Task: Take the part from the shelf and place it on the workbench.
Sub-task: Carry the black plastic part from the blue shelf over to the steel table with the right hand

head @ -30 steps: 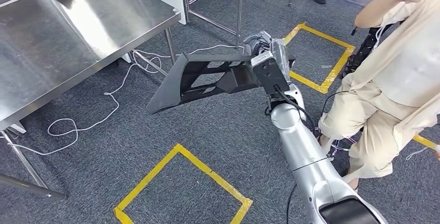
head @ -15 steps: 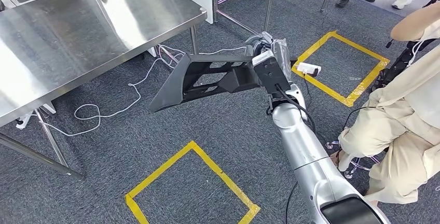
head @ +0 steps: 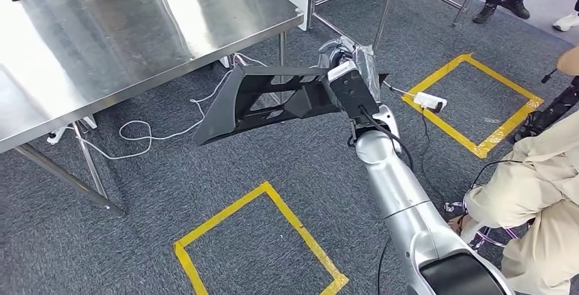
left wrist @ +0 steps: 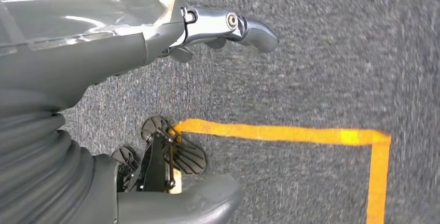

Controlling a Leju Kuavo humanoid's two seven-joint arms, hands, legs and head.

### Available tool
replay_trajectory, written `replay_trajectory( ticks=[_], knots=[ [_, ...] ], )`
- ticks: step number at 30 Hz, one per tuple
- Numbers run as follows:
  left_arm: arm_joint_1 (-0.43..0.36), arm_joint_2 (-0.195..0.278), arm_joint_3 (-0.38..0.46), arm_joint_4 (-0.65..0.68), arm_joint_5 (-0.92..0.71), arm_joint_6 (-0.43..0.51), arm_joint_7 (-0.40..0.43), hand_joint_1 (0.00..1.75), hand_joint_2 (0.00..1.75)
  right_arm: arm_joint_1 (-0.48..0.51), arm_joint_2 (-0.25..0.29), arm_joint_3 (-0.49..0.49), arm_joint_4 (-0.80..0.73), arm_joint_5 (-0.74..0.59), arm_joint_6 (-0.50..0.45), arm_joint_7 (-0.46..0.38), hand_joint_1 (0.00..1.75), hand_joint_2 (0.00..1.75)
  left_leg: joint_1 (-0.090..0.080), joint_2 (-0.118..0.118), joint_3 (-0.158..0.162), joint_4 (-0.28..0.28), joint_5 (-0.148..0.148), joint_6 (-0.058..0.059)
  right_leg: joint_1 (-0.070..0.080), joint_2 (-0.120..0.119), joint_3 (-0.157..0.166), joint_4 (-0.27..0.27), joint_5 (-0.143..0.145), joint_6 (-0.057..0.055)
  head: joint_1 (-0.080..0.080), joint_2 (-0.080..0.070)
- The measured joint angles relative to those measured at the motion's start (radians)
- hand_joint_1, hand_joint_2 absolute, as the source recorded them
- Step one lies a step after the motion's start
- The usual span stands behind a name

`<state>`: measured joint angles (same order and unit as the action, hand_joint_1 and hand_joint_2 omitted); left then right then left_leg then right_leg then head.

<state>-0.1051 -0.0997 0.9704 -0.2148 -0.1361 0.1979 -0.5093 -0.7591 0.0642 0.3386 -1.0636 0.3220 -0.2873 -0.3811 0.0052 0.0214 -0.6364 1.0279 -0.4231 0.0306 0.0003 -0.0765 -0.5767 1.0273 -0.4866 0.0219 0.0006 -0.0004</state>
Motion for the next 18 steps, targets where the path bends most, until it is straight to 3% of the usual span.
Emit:
replay_trajectory(
  ticks=[1,3,5,6,7,9,11,12,14,15,17,18],
  knots=[
    [0.000,0.000,0.002,0.000,0.000,0.000,0.000,0.00,1.75,-0.002,0.000,0.000,0.000,0.000,0.000,0.000,1.75,1.75,0.003,-0.008,0.002,-0.004,0.004,0.007,-0.001,0.015,-0.010,0.023,-0.014,0.002,0.001,0.000],
    [-0.002,-0.001,0.004,0.000,0.000,0.000,0.000,0.00,1.75,-0.005,-0.003,0.001,0.001,-0.001,0.000,0.000,1.75,1.75,0.005,-0.023,0.003,-0.009,0.009,0.016,-0.006,0.052,-0.059,0.126,-0.061,-0.002,0.002,0.000],
    [-0.002,-0.001,0.006,0.000,0.002,0.001,0.000,0.00,1.75,-0.004,-0.007,0.003,0.006,-0.002,0.001,0.000,1.75,1.75,0.005,-0.044,0.001,-0.008,0.010,0.019,-0.010,0.065,-0.117,0.246,-0.101,-0.003,0.004,0.000],
    [-0.001,-0.001,0.007,0.000,0.004,0.001,0.000,0.00,1.75,-0.003,-0.008,0.004,0.009,-0.003,0.002,0.001,1.75,1.75,0.005,-0.055,0.000,-0.008,0.011,0.019,-0.011,0.067,-0.129,0.269,-0.102,0.002,0.004,0.000],
    [0.000,-0.002,0.009,0.000,0.006,0.002,0.000,0.00,1.75,-0.003,-0.008,0.005,0.012,-0.004,0.003,0.001,1.75,1.75,0.006,-0.066,0.000,-0.007,0.011,0.018,-0.013,0.069,-0.121,0.252,-0.088,0.011,0.004,0.000],
    [0.001,-0.003,0.011,0.000,0.009,0.003,0.000,0.00,1.75,-0.007,-0.008,0.006,0.018,-0.007,0.004,0.000,1.75,1.75,0.007,-0.087,-0.001,-0.005,0.013,0.014,-0.021,0.089,-0.064,0.131,-0.035,0.028,0.005,0.000],
    [0.000,-0.003,0.012,0.000,0.009,0.003,0.000,0.00,1.75,-0.016,-0.004,0.008,0.026,-0.012,0.004,-0.006,1.75,1.75,0.004,-0.104,-0.007,0.000,0.015,0.003,-0.027,0.117,-0.014,0.025,-0.001,0.031,0.003,0.000],
    [0.001,-0.003,0.012,0.000,0.009,0.003,0.000,0.00,1.75,-0.020,-0.001,0.009,0.031,-0.013,0.004,-0.009,1.75,1.75,0.004,-0.112,-0.011,0.000,0.017,-0.003,-0.026,0.124,-0.004,0.004,0.004,0.027,0.002,0.000],
    [0.005,-0.002,0.012,0.000,0.009,0.003,0.000,0.00,1.75,-0.026,0.008,0.011,0.038,-0.015,0.003,-0.014,1.75,1.75,0.009,-0.125,-0.017,-0.003,0.022,-0.016,-0.025,0.112,-0.003,0.000,0.008,0.012,0.001,0.000],
    [0.007,-0.002,0.013,0.000,0.009,0.003,0.000,0.00,1.75,-0.028,0.013,0.012,0.040,-0.015,0.003,-0.014,1.75,1.75,0.010,-0.120,-0.021,0.001,0.019,-0.022,-0.026,0.105,-0.002,-0.002,0.011,0.005,0.001,0.000],
    [0.007,-0.002,0.015,0.001,0.009,0.003,0.000,0.00,1.75,-0.033,0.021,0.014,0.043,-0.015,0.003,-0.017,1.75,1.75,0.013,-0.082,-0.046,0.052,-0.014,-0.031,-0.030,0.089,0.001,-0.007,0.015,-0.011,-0.006,0.000],
    [0.005,-0.002,0.016,0.001,0.010,0.003,-0.001,0.00,1.75,-0.034,0.022,0.015,0.044,-0.015,0.002,-0.018,1.75,1.75,0.013,-0.057,-0.073,0.108,-0.045,-0.035,-0.027,0.080,0.001,-0.007,0.015,-0.017,-0.009,0.000]
  ],
)
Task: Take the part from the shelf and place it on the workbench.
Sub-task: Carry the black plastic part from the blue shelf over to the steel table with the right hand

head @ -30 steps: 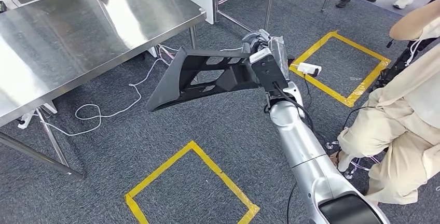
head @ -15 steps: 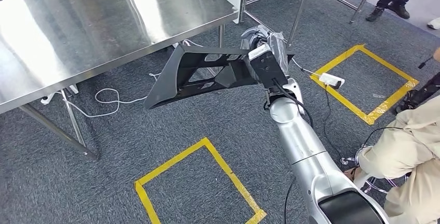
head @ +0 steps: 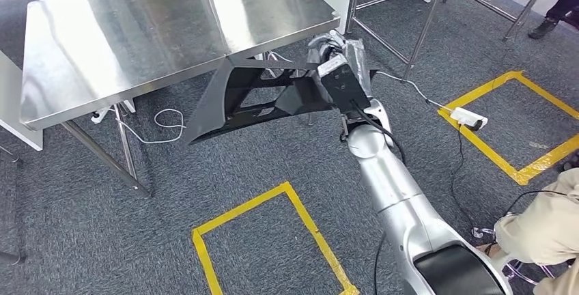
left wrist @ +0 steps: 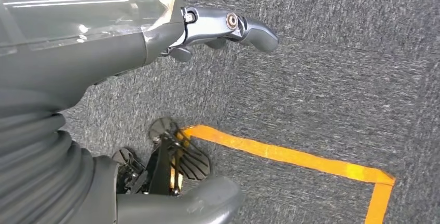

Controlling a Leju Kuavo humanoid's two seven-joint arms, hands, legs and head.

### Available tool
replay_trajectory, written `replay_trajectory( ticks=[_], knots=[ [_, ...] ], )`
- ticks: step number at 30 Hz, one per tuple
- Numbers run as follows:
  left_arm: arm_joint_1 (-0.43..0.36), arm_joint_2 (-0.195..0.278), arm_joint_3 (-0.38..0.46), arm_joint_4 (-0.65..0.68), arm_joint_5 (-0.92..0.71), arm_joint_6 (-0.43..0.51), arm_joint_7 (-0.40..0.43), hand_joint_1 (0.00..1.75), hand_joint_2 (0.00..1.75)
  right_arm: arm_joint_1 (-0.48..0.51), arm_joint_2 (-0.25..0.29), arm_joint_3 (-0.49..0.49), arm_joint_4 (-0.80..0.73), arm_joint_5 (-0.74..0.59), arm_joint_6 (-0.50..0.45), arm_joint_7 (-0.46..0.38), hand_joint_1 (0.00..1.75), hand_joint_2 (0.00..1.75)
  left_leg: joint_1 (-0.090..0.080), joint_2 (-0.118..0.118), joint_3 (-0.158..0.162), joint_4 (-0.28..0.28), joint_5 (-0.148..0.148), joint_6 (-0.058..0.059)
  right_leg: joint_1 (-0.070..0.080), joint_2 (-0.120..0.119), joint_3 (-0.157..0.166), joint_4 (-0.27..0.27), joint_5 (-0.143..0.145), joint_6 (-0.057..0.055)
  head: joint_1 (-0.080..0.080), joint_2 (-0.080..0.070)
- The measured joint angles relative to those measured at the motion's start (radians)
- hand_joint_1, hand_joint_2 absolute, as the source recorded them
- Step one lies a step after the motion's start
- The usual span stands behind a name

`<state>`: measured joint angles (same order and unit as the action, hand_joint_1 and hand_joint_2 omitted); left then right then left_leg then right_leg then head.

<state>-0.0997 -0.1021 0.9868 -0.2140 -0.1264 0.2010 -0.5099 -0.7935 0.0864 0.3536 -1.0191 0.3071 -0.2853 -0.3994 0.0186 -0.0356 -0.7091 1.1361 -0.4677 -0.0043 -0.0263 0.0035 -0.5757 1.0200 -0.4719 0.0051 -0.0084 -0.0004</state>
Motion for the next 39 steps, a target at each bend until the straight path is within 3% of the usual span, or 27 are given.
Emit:
replay_trajectory(
  ticks=[2,3,4,5,7,9,11,13,15,17,18,19,20,22,24,27,28,31,36,39],
  knots=[
    [-0.001,0.000,0.002,0.000,0.001,0.000,-0.001,0.00,1.75,0.001,0.002,0.001,0.005,0.000,-0.002,-0.004,1.75,1.75,0.003,0.025,-0.059,0.124,-0.053,-0.007,0.006,-0.020,0.000,0.000,-0.002,-0.008,-0.003,0.000],
    [-0.001,0.000,0.002,0.000,0.002,0.000,-0.001,0.00,1.75,0.003,0.002,0.001,0.008,0.000,-0.002,-0.006,1.75,1.75,0.003,0.029,-0.075,0.157,-0.059,-0.009,0.007,-0.029,0.000,0.000,-0.003,-0.008,-0.003,0.000],
    [0.000,0.000,0.002,0.000,0.002,0.000,-0.001,0.00,1.75,0.004,0.003,0.002,0.010,0.000,-0.002,-0.007,1.75,1.75,0.004,0.032,-0.072,0.153,-0.049,-0.009,0.008,-0.038,0.000,0.000,-0.003,-0.009,-0.004,0.000],
    [0.001,0.001,0.002,0.000,0.002,0.000,-0.001,0.00,1.75,0.004,0.003,0.002,0.012,0.000,-0.002,-0.008,1.75,1.75,0.004,0.037,-0.049,0.111,-0.023,-0.007,0.009,-0.046,0.000,0.000,-0.004,-0.009,-0.003,0.000],
    [-0.001,0.002,0.002,0.000,0.003,-0.001,-0.001,0.00,1.75,0.002,0.004,0.003,0.012,0.000,-0.002,-0.011,1.75,1.75,-0.002,0.067,0.023,-0.020,0.027,0.002,0.015,-0.060,0.001,0.001,-0.006,-0.007,-0.004,0.000],
    [-0.003,0.003,0.002,0.000,0.003,-0.001,-0.002,0.00,1.75,0.000,0.004,0.003,0.013,0.000,-0.002,-0.012,1.75,1.75,-0.010,0.088,0.062,-0.094,0.044,0.012,0.023,-0.074,0.001,0.002,-0.010,0.000,-0.001,0.000],
    [-0.004,0.003,0.002,0.000,0.003,-0.001,-0.002,0.00,1.75,-0.001,0.006,0.003,0.013,0.000,-0.003,-0.013,1.75,1.75,-0.015,0.074,0.062,-0.103,0.042,0.020,0.027,-0.090,0.004,-0.001,-0.013,0.007,0.002,0.000],
    [-0.003,0.003,0.003,0.000,0.004,-0.001,-0.002,0.00,1.75,-0.002,0.008,0.004,0.013,0.000,-0.003,-0.013,1.75,1.75,-0.011,0.058,0.067,-0.113,0.049,0.033,0.027,-0.078,-0.003,0.015,-0.026,0.014,0.002,0.000],
    [-0.004,0.002,0.003,0.000,0.005,-0.001,-0.002,0.00,1.75,-0.002,0.006,0.004,0.014,0.000,-0.003,-0.013,1.75,1.75,-0.006,0.042,0.072,-0.121,0.056,0.045,0.023,-0.038,-0.043,0.101,-0.067,0.013,0.004,0.000],
    [-0.005,0.002,0.003,0.000,0.005,-0.001,-0.002,0.00,1.75,0.003,0.003,0.004,0.016,0.000,-0.004,-0.013,1.75,1.75,-0.005,0.022,0.071,-0.122,0.057,0.049,0.018,-0.015,-0.108,0.232,-0.115,0.010,0.006,0.000],
    [-0.005,0.002,0.003,0.000,0.005,-0.001,-0.002,0.00,1.75,0.007,0.001,0.004,0.018,0.000,-0.004,-0.013,1.75,1.75,-0.005,0.012,0.071,-0.122,0.057,0.049,0.016,-0.012,-0.131,0.272,-0.123,0.014,0.006,0.000],
    [-0.004,0.002,0.003,0.000,0.005,-0.001,-0.002,0.00,1.75,0.010,-0.001,0.004,0.020,-0.001,-0.004,-0.014,1.75,1.75,-0.005,0.003,0.071,-0.121,0.057,0.049,0.013,-0.011,-0.138,0.278,-0.116,0.021,0.006,0.000],
    [-0.003,0.001,0.003,0.000,0.005,-0.001,-0.002,0.00,1.75,0.011,-0.002,0.004,0.021,-0.002,-0.005,-0.014,1.75,1.75,-0.004,-0.004,0.072,-0.120,0.057,0.048,0.011,-0.010,-0.126,0.244,-0.094,0.032,0.006,0.000],
    [-0.002,0.001,0.003,0.000,0.006,-0.001,-0.002,0.00,1.75,0.009,-0.003,0.005,0.021,-0.004,-0.005,-0.015,1.75,1.75,-0.002,-0.016,0.071,-0.116,0.054,0.042,0.003,-0.008,-0.072,0.110,-0.035,0.051,0.007,0.000],
    [-0.002,0.001,0.003,0.000,0.006,-0.002,-0.002,0.00,1.75,0.009,-0.001,0.005,0.021,-0.006,-0.005,-0.016,1.75,1.75,-0.005,-0.023,0.067,-0.110,0.050,0.031,0.000,-0.003,-0.032,0.022,0.000,0.048,0.006,0.000],
    [0.001,0.004,0.003,0.000,0.005,0.000,-0.003,0.00,1.75,0.011,0.006,0.005,0.020,-0.008,-0.005,-0.017,1.75,1.75,-0.006,-0.023,0.065,-0.107,0.049,0.040,0.002,0.001,-0.025,0.008,0.009,0.032,0.003,0.000],
    [0.001,0.004,0.003,0.000,0.004,0.001,-0.003,0.00,1.75,0.011,0.009,0.005,0.020,-0.009,-0.005,-0.017,1.75,1.75,-0.005,-0.022,0.066,-0.108,0.050,0.046,0.003,0.003,-0.025,0.008,0.009,0.031,0.002,0.000],
    [0.001,0.004,0.003,0.000,-0.002,0.005,-0.003,0.00,1.75,0.011,0.013,0.005,0.021,-0.012,-0.005,-0.019,1.75,1.75,-0.005,-0.019,0.072,-0.115,0.051,0.047,0.005,0.007,-0.025,0.009,0.009,0.030,0.001,0.000],
    [0.001,0.005,0.003,0.000,-0.011,0.008,-0.003,0.00,1.75,0.009,0.014,0.005,0.027,-0.017,-0.005,-0.027,1.75,1.75,-0.002,-0.017,0.074,-0.120,0.053,0.040,0.010,0.007,-0.025,0.009,0.008,0.023,0.001,0.000],
    [0.001,0.005,0.003,0.000,-0.012,0.008,-0.003,0.00,1.75,0.008,0.014,0.005,0.031,-0.019,-0.005,-0.030,1.75,1.75,0.000,-0.017,0.074,-0.120,0.053,0.025,0.012,0.007,-0.025,0.010,0.008,0.021,0.001,0.000]
  ],
)
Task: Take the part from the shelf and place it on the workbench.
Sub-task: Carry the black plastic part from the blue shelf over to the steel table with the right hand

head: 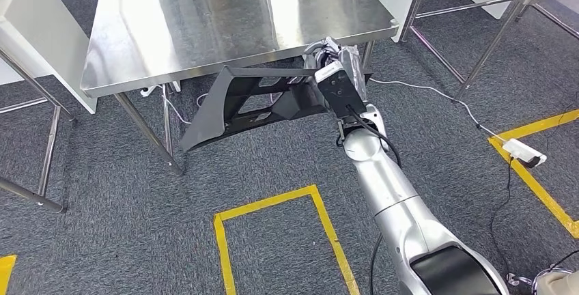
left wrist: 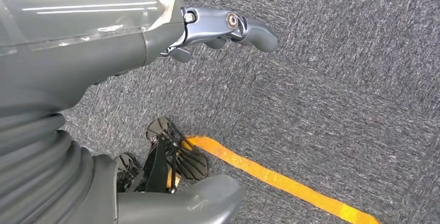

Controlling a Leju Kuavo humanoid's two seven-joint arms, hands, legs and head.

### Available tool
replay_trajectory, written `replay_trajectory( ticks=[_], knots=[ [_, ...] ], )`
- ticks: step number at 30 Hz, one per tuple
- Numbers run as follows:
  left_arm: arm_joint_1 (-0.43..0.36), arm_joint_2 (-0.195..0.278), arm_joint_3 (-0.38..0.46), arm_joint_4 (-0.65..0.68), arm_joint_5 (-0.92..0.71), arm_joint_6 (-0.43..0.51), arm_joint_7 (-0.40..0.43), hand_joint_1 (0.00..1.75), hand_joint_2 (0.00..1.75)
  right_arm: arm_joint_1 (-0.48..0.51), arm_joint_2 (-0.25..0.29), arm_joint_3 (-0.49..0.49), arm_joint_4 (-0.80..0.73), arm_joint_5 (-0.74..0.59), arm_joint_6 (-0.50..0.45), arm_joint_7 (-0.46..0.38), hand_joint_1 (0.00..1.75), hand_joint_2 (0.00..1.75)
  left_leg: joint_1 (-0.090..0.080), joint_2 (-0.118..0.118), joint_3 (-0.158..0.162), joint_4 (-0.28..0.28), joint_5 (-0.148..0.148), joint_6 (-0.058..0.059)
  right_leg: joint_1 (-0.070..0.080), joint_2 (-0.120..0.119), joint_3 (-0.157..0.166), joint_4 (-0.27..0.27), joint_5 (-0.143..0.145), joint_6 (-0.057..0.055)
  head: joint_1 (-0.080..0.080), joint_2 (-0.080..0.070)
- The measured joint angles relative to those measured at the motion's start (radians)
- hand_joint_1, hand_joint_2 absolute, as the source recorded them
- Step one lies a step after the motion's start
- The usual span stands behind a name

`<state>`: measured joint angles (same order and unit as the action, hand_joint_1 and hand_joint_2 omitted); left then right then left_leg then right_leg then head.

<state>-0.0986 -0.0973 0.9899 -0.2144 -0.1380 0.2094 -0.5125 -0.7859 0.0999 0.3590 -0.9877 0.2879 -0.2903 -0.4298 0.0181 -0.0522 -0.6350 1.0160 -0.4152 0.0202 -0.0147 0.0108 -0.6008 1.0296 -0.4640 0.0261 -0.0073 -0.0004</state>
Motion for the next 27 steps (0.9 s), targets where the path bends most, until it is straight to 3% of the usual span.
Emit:
replay_trajectory(
  ticks=[2,6,11,18,27],
  knots=[
    [0.000,0.000,0.000,0.000,-0.001,0.000,0.000,0.00,1.75,-0.002,0.000,0.000,0.003,-0.001,0.000,-0.001,1.75,1.75,0.001,0.000,0.000,0.000,-0.001,-0.009,0.001,0.000,0.000,0.000,0.000,0.000,0.000,0.000],
    [0.000,0.000,0.000,0.000,-0.001,-0.001,0.000,0.00,1.75,-0.005,0.000,0.000,0.006,0.000,-0.001,-0.002,1.75,1.75,-0.001,0.002,0.000,0.000,-0.002,-0.014,0.001,0.000,0.000,0.000,0.000,0.000,0.000,0.000],
    [0.000,0.000,-0.001,0.000,-0.019,0.000,0.008,0.00,1.75,-0.024,-0.002,0.001,0.011,0.048,-0.035,0.015,1.75,1.75,-0.007,0.002,0.000,0.001,-0.002,-0.014,-0.003,0.000,0.000,0.000,0.000,0.000,0.000,0.000],
    [0.003,0.000,-0.001,0.000,-0.041,0.002,0.014,0.00,1.75,-0.088,-0.023,0.002,-0.050,0.153,-0.072,0.118,1.75,1.75,-0.009,0.002,-0.001,0.003,-0.002,-0.013,-0.006,0.000,0.000,0.000,0.000,0.000,0.000,0.000],
    [0.003,0.000,-0.012,0.000,-0.069,-0.011,0.011,0.00,1.75,-0.264,-0.029,0.015,-0.064,0.230,-0.072,0.214,1.75,1.75,-0.008,0.002,-0.002,0.003,-0.001,-0.012,-0.008,0.000,-0.001,0.000,0.000,0.000,0.000,0.000]
  ],
)
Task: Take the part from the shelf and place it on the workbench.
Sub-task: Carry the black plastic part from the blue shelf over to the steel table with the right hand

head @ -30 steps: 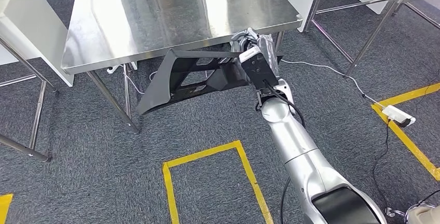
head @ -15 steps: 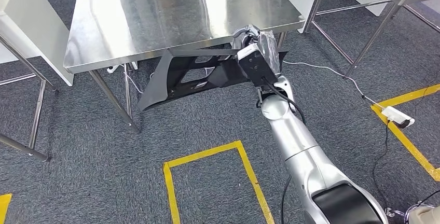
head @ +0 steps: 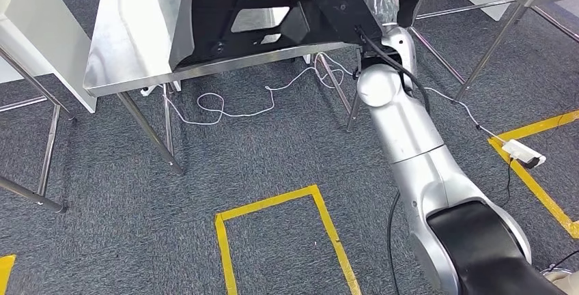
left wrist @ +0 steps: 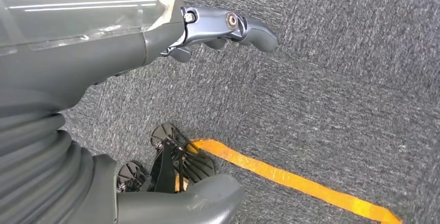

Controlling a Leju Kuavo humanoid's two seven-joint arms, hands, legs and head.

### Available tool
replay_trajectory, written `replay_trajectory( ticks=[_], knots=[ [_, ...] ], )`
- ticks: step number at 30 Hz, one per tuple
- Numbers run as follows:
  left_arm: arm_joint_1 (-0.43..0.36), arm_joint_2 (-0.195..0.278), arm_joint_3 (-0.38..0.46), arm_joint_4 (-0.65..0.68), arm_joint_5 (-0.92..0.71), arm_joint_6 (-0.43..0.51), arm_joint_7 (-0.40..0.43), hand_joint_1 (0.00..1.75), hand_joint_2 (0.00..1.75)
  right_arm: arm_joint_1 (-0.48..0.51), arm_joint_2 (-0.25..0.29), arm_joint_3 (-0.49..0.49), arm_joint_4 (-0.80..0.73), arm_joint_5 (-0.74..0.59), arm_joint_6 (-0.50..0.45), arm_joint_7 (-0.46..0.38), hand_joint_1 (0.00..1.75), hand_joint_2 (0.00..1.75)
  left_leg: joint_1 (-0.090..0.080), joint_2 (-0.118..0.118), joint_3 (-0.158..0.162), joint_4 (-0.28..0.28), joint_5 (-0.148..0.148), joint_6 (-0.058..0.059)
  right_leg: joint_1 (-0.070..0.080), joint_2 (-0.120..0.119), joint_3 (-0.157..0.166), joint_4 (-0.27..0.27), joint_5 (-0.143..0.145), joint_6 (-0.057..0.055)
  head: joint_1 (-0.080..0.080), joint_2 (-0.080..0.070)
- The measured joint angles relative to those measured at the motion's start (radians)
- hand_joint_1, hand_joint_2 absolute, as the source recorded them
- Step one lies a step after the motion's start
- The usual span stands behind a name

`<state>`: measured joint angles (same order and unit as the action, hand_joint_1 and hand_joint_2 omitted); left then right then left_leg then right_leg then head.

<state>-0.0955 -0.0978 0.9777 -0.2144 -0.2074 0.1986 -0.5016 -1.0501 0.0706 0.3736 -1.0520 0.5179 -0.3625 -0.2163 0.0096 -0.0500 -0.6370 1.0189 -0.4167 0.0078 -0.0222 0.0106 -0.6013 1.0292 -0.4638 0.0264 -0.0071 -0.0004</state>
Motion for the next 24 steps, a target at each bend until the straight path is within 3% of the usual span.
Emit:
replay_trajectory(
  ticks=[17,20,22,24],
  knots=[
    [0.000,-0.005,-0.014,0.000,-0.035,0.001,0.003,0.00,1.75,-0.013,-0.011,0.036,-0.002,0.027,-0.002,-0.003,1.75,1.75,-0.001,0.000,-0.001,0.003,-0.001,0.001,-0.003,0.000,0.000,-0.001,0.001,0.001,0.000,0.000],
    [0.000,-0.005,-0.023,0.000,-0.039,0.002,0.004,0.00,1.75,-0.004,-0.021,0.040,-0.002,0.025,-0.005,-0.009,1.75,1.75,-0.003,0.000,-0.001,0.004,-0.003,0.018,-0.009,0.001,0.005,-0.011,0.005,0.008,-0.001,0.000],
    [-0.001,-0.008,-0.025,0.000,-0.040,0.002,0.004,0.00,1.75,0.001,-0.028,0.041,-0.003,0.025,-0.008,-0.013,1.75,1.75,0.003,0.005,0.020,-0.027,0.010,0.031,-0.003,0.000,0.006,-0.009,0.002,0.011,0.001,0.000],
    [-0.001,-0.011,-0.027,0.000,-0.041,0.002,0.004,0.00,1.75,0.003,-0.034,0.044,-0.005,0.025,-0.011,-0.015,1.75,1.75,0.011,0.011,0.040,-0.057,0.022,0.038,-0.001,-0.003,-0.023,0.053,-0.029,0.007,0.004,0.000]
  ],
)
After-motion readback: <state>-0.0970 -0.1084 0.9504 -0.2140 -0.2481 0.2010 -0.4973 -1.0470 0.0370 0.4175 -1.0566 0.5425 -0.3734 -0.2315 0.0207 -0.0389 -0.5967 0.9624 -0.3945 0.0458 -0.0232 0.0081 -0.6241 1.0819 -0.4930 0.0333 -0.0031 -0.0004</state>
